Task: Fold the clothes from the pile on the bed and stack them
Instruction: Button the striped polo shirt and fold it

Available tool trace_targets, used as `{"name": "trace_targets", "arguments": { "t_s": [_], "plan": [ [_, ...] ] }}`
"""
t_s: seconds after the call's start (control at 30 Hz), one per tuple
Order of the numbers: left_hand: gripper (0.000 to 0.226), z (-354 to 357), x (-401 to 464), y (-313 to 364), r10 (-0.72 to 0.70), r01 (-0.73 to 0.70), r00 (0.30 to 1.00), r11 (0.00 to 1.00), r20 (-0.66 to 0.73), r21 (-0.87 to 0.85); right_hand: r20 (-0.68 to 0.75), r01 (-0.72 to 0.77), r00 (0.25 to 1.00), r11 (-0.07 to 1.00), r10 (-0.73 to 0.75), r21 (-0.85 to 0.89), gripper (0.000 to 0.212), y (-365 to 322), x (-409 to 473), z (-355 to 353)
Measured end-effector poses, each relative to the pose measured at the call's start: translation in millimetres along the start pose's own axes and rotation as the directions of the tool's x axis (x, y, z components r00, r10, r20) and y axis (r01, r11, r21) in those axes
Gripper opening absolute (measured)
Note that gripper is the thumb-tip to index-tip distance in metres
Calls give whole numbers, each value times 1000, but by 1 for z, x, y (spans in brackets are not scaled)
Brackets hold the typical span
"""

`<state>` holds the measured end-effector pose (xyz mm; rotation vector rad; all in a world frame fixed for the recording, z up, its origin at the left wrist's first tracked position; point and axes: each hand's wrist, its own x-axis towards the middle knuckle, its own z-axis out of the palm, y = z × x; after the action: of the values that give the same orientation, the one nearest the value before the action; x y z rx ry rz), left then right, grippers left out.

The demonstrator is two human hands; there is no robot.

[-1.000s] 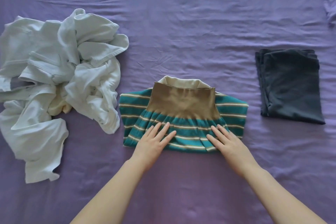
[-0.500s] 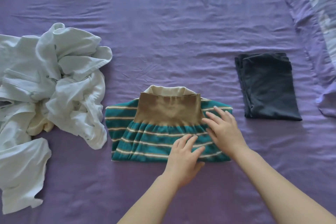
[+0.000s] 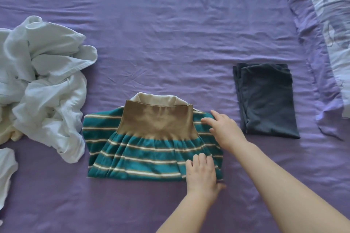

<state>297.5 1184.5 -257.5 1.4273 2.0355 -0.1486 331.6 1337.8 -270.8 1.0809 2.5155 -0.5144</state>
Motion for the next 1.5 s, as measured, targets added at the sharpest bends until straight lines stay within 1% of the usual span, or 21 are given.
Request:
{"name": "trace_targets", "arguments": {
  "t_s": [0.07, 0.13, 0.2, 0.27, 0.33, 0.4, 0.47, 0.53, 0.67, 0.7, 0.73, 0.77, 0.83, 0.9, 1.0, 1.07, 1.13, 1.2, 1.3, 1.43, 1.5],
  "plan": [
    [66, -4, 5, 6, 42, -41, 997, 999, -72, 20, -29, -4, 1000, 1000, 4, 0, 46, -3, -1, 0],
    [49, -10, 8, 7, 109, -102, 980, 994, -165, 45, -48, 20, 999, 1000, -19, 15, 45, -3, -1, -6],
    [36, -13, 8, 4, 158, -155, 961, 987, -226, 30, -44, 39, 998, 995, -35, 87, 41, -2, -1, -15],
    [31, -19, 1, -4, 154, -173, 964, 982, -215, -74, -26, 36, 999, 977, -32, 210, 34, -2, -2, -26],
    [20, -26, -6, -21, 105, -166, 968, 948, -226, -273, -27, 30, 999, 955, -23, 294, 24, -7, -3, -38],
    [10, -32, -12, -39, 14, -89, 987, 880, -161, -467, -28, 30, 999, 942, -22, 334, 13, -15, -1, -50],
    [10, -38, -19, -61, -33, -71, 984, 825, -174, -561, -18, 44, 999, 919, -40, 391, 10, -27, 4, -61],
    [19, -45, -26, -84, -91, -31, 983, 776, -160, -630, 17, 39, 998, 886, -53, 462, 16, -44, 11, -70],
    [42, -53, -41, -131, -143, 103, 990, 652, 11, -751, 175, -64, 982, 734, -75, 676, 28, -84, 22, -83],
    [48, -54, -45, -142, -155, 143, 986, 620, 59, -772, 205, -82, 975, 715, -86, 694, 28, -95, 24, -85],
    [55, -55, -49, -153, -166, 181, 981, 588, 102, -788, 222, -79, 970, 733, -101, 676, 26, -105, 26, -85],
    [61, -56, -53, -164, -173, 210, 976, 560, 134, -801, 228, -45, 966, 786, -124, 617, 25, -115, 29, -83],
    [74, -57, -62, -184, -173, 210, 975, 517, 139, -830, 222, 78, 956, 896, -191, 436, 31, -135, 35, -78],
    [87, -61, -71, -204, -155, 154, 984, 487, 89, -860, 231, 143, 942, 915, -242, 376, 40, -156, 40, -71],
    [96, -66, -82, -233, -129, 68, 992, 440, 12, -895, 210, 162, 940, 894, -269, 418, 47, -188, 47, -66],
    [95, -70, -88, -255, -125, 21, 992, 420, -35, -907, 119, 222, 949, 888, -291, 403, 42, -209, 55, -64],
    [91, -72, -92, -275, -125, -4, 990, 439, -66, -899, 9, 262, 958, 888, -286, 378, 31, -230, 64, -63],
    [87, -73, -94, -292, -128, -7, 989, 467, -76, -884, -38, 230, 972, 891, -234, 391, 25, -249, 73, -61],
    [82, -70, -93, -310, -162, 13, 984, 481, -75, -877, -87, 155, 988, 862, -129, 483, 17, -274, 86, -56],
    [76, -62, -90, -322, -217, 76, 976, 465, -30, -882, -91, 145, 989, 875, -116, 462, 27, -289, 90, -43],
    [72, -60, -87, -324, -201, 110, 979, 447, 20, -888, -81, 167, 986, 918, -147, 359, 37, -281, 86, -33]
  ]
}}
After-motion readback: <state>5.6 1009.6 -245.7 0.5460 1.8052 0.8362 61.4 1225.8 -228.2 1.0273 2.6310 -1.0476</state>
